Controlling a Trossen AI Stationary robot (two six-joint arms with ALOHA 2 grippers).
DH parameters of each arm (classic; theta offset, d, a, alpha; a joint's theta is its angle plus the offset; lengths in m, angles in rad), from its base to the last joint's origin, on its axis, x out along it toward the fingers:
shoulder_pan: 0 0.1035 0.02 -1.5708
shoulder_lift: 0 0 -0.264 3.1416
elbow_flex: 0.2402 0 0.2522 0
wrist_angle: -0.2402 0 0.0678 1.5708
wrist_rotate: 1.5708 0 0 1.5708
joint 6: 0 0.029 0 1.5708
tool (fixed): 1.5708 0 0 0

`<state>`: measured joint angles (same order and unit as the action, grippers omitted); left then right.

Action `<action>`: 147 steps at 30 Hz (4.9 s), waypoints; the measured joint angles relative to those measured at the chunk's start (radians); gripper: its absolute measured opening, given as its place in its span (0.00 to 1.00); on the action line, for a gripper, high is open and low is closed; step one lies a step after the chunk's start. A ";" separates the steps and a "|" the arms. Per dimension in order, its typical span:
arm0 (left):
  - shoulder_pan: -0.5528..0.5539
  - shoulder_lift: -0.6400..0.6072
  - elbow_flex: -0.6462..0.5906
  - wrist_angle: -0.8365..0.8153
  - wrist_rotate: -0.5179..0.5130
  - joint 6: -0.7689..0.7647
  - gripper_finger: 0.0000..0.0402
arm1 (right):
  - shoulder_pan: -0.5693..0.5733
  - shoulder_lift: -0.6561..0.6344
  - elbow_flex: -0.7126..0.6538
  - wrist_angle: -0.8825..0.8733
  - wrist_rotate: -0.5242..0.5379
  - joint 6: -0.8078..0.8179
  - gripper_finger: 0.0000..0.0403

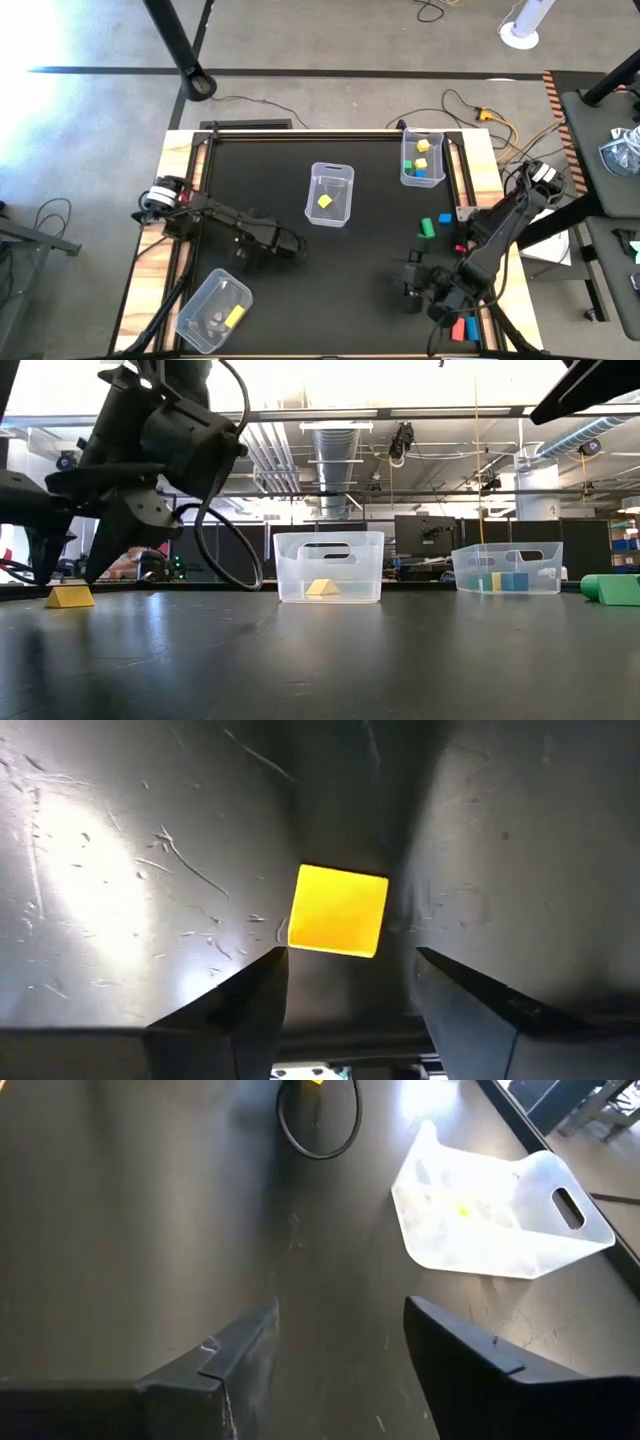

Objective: Sort blocks by size
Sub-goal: Put the yellow triangular block into the middle transparent bin

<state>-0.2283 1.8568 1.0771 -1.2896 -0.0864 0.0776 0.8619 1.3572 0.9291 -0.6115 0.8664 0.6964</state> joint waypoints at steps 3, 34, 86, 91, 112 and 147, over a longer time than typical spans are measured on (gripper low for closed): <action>0.000 0.000 -0.021 0.029 0.000 0.000 0.50 | 0.000 0.002 0.000 0.000 0.000 0.000 0.53; -0.002 0.001 -0.085 0.152 -0.059 0.140 0.31 | 0.000 0.002 0.000 0.000 -0.001 0.001 0.52; -0.112 -0.019 -0.343 2.357 0.260 -0.548 0.29 | -0.187 0.453 0.292 0.778 -0.038 -1.163 0.67; -0.113 -0.020 -0.333 2.372 0.256 -0.601 0.29 | -0.187 0.453 0.293 0.777 -0.035 -1.207 0.63; -0.113 -0.021 -0.318 2.361 0.254 -0.655 0.29 | -0.184 0.453 0.293 0.772 -0.026 -1.247 0.48; -0.112 -0.034 -0.320 2.346 0.296 -0.499 0.39 | -0.175 0.449 0.324 0.721 -0.029 -1.199 0.43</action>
<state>-0.3401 1.8226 0.7571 1.0564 0.2093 -0.4214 0.6873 1.8061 1.2535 0.1100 0.8371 -0.5031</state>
